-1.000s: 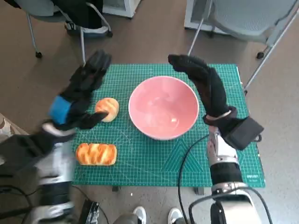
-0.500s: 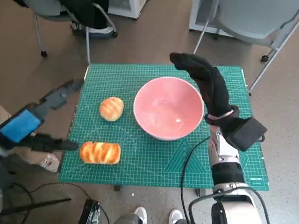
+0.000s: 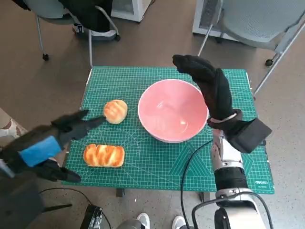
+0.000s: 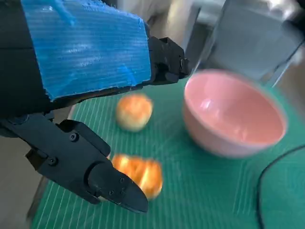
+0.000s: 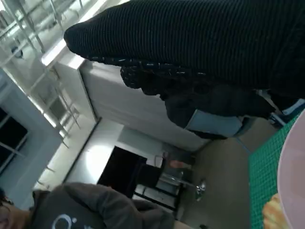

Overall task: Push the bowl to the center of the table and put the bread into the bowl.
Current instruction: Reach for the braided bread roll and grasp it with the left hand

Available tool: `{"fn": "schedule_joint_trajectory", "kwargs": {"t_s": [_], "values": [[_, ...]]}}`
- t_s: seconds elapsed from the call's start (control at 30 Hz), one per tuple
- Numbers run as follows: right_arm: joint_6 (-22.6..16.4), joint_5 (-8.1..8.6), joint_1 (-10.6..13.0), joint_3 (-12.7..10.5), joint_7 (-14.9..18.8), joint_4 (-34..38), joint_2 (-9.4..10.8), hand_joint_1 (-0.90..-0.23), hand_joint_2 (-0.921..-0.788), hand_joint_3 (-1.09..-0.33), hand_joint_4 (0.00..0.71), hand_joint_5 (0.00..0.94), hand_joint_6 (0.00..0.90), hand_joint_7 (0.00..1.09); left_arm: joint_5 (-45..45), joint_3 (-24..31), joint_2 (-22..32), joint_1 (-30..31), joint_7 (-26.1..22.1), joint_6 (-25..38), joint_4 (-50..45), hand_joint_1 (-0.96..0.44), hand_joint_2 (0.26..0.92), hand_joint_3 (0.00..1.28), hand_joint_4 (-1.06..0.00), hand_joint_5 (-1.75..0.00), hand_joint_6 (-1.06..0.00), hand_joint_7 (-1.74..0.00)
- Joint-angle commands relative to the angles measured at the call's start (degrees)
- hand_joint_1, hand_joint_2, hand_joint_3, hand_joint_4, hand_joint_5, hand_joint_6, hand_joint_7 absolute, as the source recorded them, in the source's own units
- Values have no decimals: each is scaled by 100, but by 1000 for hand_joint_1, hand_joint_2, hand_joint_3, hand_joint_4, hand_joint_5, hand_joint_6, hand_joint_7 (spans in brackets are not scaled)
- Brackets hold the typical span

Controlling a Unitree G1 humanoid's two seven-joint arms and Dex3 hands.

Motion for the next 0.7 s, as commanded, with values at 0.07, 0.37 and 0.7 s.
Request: {"fn": "schedule_joint_trajectory", "kwargs": {"t_s": [0.07, 0.37, 0.7], "values": [[54, 58, 133, -20, 65, 118, -42, -677, -921, -812, 218, 4, 225, 166, 621, -672, 255, -46, -23, 641, -270, -396, 663, 10, -133, -12, -245, -15], [32, 108, 131, -64, 116, 182, -78, -676, -921, -810, 218, 4, 219, 181, 1428, -1649, 43, -219, 168, 1046, -246, -393, 677, 12, -148, -7, -259, -11], [55, 189, 133, -103, 164, 203, -102, -676, -921, -807, 220, 4, 219, 200, 1915, -2172, -364, -405, 504, 878, 289, -319, 679, 8, -169, -6, -270, -6]]}}
